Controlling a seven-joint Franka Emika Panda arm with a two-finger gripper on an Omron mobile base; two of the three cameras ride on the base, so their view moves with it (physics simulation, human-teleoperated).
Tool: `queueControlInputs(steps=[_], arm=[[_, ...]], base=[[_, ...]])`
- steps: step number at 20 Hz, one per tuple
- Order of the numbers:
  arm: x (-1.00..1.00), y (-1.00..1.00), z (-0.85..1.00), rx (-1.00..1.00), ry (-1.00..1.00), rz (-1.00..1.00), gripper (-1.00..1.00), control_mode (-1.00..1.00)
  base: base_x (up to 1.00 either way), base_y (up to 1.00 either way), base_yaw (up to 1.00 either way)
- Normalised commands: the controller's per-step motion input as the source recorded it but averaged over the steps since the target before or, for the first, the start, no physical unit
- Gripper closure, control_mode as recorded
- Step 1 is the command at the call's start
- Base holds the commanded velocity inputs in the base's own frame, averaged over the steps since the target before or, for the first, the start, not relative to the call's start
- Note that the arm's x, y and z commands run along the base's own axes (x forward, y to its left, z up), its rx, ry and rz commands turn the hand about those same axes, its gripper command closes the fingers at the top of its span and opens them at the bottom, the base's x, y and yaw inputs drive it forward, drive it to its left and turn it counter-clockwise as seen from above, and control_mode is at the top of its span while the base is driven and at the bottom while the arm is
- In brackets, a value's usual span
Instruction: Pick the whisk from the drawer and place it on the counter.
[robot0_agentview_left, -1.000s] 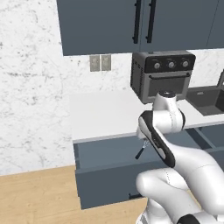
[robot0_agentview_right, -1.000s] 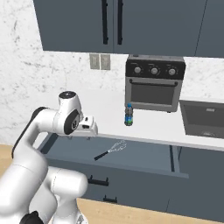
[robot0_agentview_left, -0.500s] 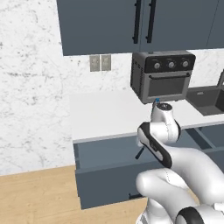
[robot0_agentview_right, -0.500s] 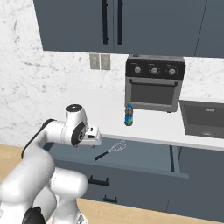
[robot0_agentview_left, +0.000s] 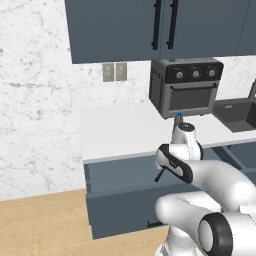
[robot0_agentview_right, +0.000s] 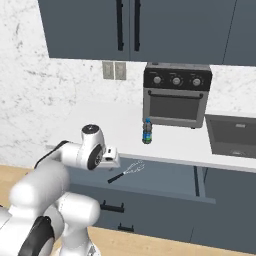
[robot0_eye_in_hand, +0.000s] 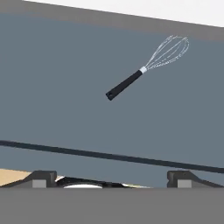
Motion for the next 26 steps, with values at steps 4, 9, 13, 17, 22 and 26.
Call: queueControlInputs(steps=[4, 9, 13, 17, 22, 26], arm=[[0.03, -0.1, -0.27, 0.0, 0.0, 0.0, -1.0, -1.0], [0.01, -0.03, -0.3, 0.0, 0.0, 0.0, -1.0, -1.0], [0.03, -0.07, -0.32, 0.0, 0.0, 0.0, -1.0, -1.0], [0.01, -0.04, -0.48, 0.0, 0.0, 0.0, -1.0, -1.0], [0.02, 0.0, -0.53, 0.0, 0.0, 0.0, -1.0, -1.0], [0.0, 0.0, -0.37, 0.0, 0.01, 0.0, -1.0, -1.0]], base=[[0.0, 0.0, 0.0], [0.0, 0.0, 0.0], [0.0, 0.0, 0.0], [0.0, 0.0, 0.0], [0.0, 0.0, 0.0], [0.0, 0.0, 0.0]])
